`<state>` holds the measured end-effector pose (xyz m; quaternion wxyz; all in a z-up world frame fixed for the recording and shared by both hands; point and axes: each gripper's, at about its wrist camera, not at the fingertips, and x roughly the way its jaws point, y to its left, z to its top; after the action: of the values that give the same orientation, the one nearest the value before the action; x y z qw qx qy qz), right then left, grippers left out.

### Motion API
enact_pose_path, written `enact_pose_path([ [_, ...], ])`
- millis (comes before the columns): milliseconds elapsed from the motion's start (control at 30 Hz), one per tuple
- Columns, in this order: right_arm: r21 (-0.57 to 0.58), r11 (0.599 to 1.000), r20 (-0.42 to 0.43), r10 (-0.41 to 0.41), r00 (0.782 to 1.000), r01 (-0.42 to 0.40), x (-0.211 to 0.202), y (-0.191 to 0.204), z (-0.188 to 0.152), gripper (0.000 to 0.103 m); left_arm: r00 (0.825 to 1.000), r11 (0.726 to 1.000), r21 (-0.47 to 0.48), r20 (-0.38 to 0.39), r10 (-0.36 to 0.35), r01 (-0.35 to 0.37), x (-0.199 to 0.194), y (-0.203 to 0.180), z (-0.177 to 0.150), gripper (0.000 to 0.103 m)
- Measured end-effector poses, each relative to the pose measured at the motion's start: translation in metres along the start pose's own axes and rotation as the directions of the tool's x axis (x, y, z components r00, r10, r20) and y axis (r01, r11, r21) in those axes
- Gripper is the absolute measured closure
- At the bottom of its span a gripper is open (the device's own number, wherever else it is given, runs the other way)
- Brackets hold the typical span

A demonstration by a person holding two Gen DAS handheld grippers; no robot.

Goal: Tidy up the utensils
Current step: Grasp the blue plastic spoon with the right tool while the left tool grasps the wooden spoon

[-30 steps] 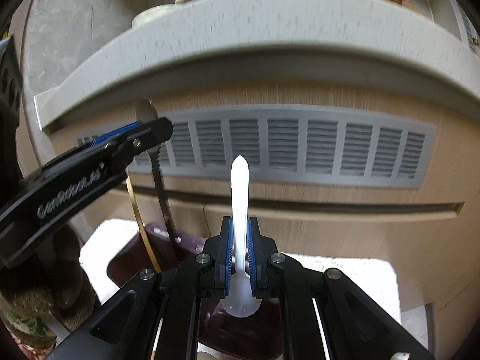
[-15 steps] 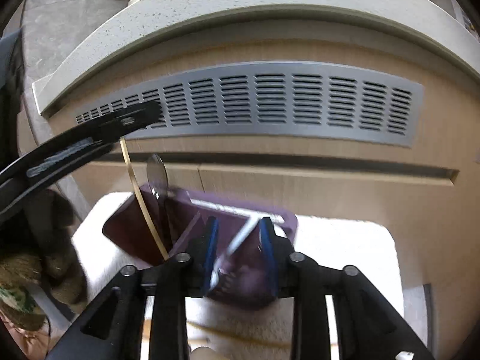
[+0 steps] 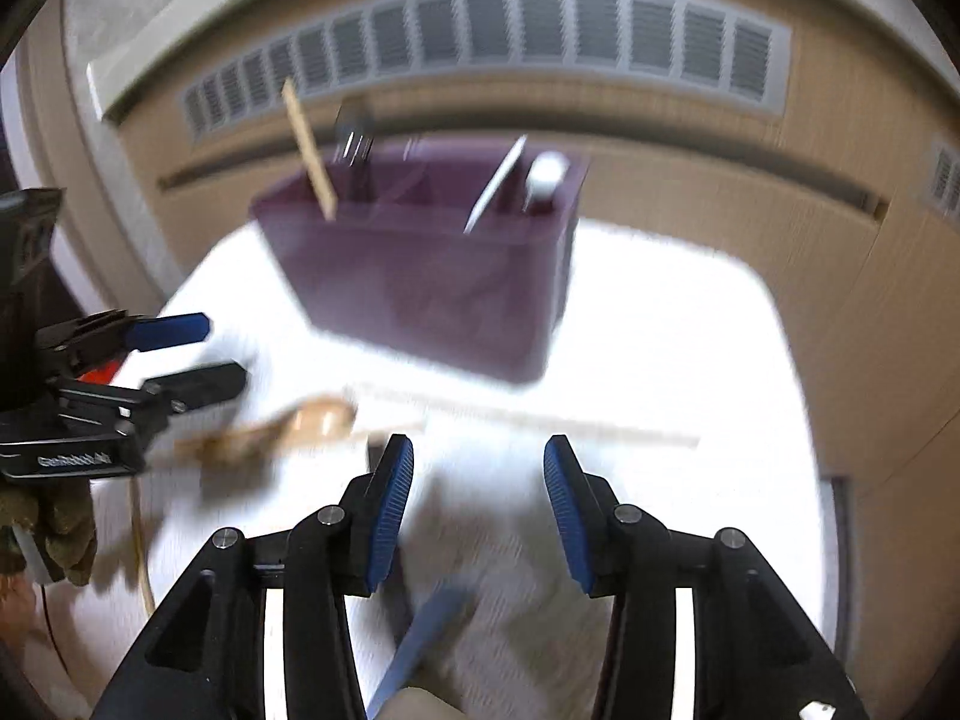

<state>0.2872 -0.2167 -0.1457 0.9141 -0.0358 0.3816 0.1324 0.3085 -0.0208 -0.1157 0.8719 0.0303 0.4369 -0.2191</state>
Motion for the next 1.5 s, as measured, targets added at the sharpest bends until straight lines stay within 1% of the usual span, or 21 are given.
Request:
enact_pose_path([
  [133, 0.008, 0.999, -0.076, 0.031, 0.997, -0.031, 0.002, 0.01, -0.032, 0.06, 1.0, 1.0, -0.022, -0.011, -0.016, 0.016, -0.008, -0.008, -0.018, 0.033],
  [233, 0.033, 0.998, -0.125, 0.06, 0.99, -0.056, -0.002, 0.013, -0.053, 0.06, 1.0, 0.999, -0.032, -0.012, 0.018, -0.019, -0.021, -0.014, -0.033, 0.033],
  [300, 0.032, 0.998, -0.145, 0.062, 0.987, -0.058, -0.004, 0.017, -0.063, 0.06, 0.999, 0.999, -0.046, -0.02, 0.026, -0.027, -0.028, -0.016, -0.045, 0.029],
  [400, -0.013, 1.0, -0.138, 0.021, 0.99, -0.023, -0.006, 0.027, -0.07, 0.06, 0.999, 0.997, -0.073, -0.04, 0.028, -0.031, -0.029, -0.012, -0.05, 0.028],
  [500, -0.051, 0.999, -0.136, -0.005, 0.991, -0.002, -0.004, 0.039, -0.072, 0.06, 0.999, 0.996, -0.084, -0.041, 0.024, -0.027, -0.033, -0.01, -0.058, 0.028],
  [533, -0.068, 0.998, -0.135, -0.019, 0.991, 0.01, -0.004, 0.042, -0.073, 0.061, 0.999, 0.996, -0.083, -0.041, 0.022, -0.025, -0.033, -0.01, -0.058, 0.028],
  [567, -0.077, 0.997, -0.135, -0.027, 0.991, 0.017, -0.004, 0.043, -0.072, 0.067, 0.999, 0.996, -0.085, -0.044, 0.015, -0.018, -0.034, -0.009, -0.058, 0.028],
  [633, -0.073, 0.997, -0.139, -0.029, 0.99, 0.019, -0.004, 0.042, -0.07, 0.073, 0.999, 0.995, -0.096, -0.045, 0.0, -0.005, -0.032, -0.008, -0.056, 0.028],
  [733, -0.019, 1.0, -0.139, 0.001, 0.99, -0.004, -0.011, 0.03, -0.066, 0.073, 0.998, 0.996, -0.088, -0.052, -0.018, 0.014, -0.024, -0.009, -0.047, 0.028],
  [933, 0.049, 0.999, -0.115, 0.016, 0.993, -0.011, -0.02, 0.009, -0.06, 0.073, 0.997, 0.998, -0.035, -0.06, -0.052, 0.05, -0.003, -0.01, -0.01, 0.03],
  [1000, 0.054, 0.999, -0.114, 0.007, 0.993, -0.001, -0.021, 0.006, -0.061, 0.073, 0.996, 0.998, -0.044, -0.072, -0.055, 0.052, 0.005, -0.006, 0.006, 0.033],
  [1067, 0.062, 0.998, -0.112, 0.005, 0.994, 0.002, -0.021, 0.005, -0.063, 0.073, 0.993, 0.995, -0.067, -0.086, -0.078, 0.072, 0.013, -0.002, 0.018, 0.034],
  [1133, 0.077, 0.997, -0.109, 0.007, 0.994, 0.001, -0.021, 0.003, -0.066, 0.073, 0.993, 0.996, -0.068, -0.101, -0.063, 0.057, 0.02, 0.0, 0.026, 0.034],
  [1267, 0.089, 0.996, -0.114, 0.005, 0.994, 0.006, -0.017, 0.004, -0.067, 0.073, 0.99, 1.0, -0.014, -0.138, -0.029, 0.027, 0.037, -0.009, 0.031, 0.034],
  [1333, 0.082, 0.997, -0.11, 0.0, 0.994, 0.01, -0.018, 0.006, -0.067, 0.073, 0.986, 1.0, 0.007, -0.167, 0.011, -0.01, 0.048, -0.013, 0.031, 0.034],
  [1433, 0.068, 0.997, -0.101, -0.013, 0.995, 0.02, -0.021, 0.01, -0.064, 0.073, 0.984, 0.998, 0.026, -0.169, 0.053, -0.05, 0.055, -0.019, 0.034, 0.034],
  [1500, 0.056, 0.998, -0.088, -0.016, 0.996, 0.021, -0.025, 0.013, -0.063, 0.073, 0.984, 0.997, 0.042, -0.168, 0.066, -0.059, 0.056, -0.025, 0.032, 0.034],
])
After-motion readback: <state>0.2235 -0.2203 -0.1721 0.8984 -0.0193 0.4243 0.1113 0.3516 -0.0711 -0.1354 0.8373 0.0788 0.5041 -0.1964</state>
